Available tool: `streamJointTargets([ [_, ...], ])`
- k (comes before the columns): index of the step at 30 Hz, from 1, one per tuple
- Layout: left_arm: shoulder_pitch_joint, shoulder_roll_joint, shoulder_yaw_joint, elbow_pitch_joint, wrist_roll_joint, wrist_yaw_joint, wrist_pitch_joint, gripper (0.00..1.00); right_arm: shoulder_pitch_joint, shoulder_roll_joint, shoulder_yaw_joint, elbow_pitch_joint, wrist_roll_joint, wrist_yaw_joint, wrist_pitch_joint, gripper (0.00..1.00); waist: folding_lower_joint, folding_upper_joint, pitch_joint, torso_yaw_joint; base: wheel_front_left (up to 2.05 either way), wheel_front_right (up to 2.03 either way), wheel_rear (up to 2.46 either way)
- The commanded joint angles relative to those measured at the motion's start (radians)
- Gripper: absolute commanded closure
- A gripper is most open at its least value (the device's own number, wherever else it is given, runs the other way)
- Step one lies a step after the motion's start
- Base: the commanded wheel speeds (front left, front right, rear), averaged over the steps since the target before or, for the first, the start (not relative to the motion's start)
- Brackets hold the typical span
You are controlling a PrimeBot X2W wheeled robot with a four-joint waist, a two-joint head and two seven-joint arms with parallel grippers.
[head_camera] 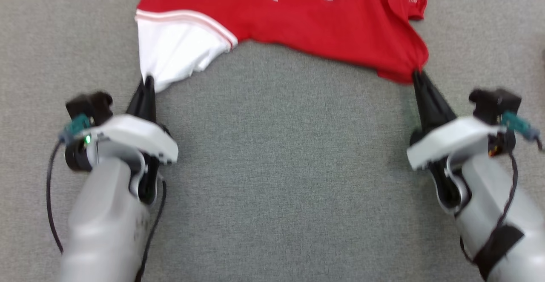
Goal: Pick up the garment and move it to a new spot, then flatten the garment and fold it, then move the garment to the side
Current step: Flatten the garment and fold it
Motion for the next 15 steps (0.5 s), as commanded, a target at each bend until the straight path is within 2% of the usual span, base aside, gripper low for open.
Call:
streamJointTargets([
  [1,0.066,0.004,0.010,-0.038,0.010,-0.004,-0.004,1.00,0.073,-0.005,-0.026,-0.038,-0.012,0.000,-0.005,1.00,0.0000,0.0000,-0.042,0.009,0.00,0.00,0.00],
  [11,0.488,-0.001,0.066,-0.319,0.035,-0.003,-0.004,1.00,0.447,0.001,-0.115,-0.235,-0.066,0.000,-0.005,1.00,0.0000,0.0000,-0.183,0.018,0.00,0.00,0.00],
  [15,0.590,-0.001,0.066,-0.393,0.026,0.009,0.007,1.00,0.546,0.005,-0.145,-0.273,-0.077,0.000,-0.005,1.00,0.0000,0.0000,-0.228,0.028,0.00,0.00,0.00],
])
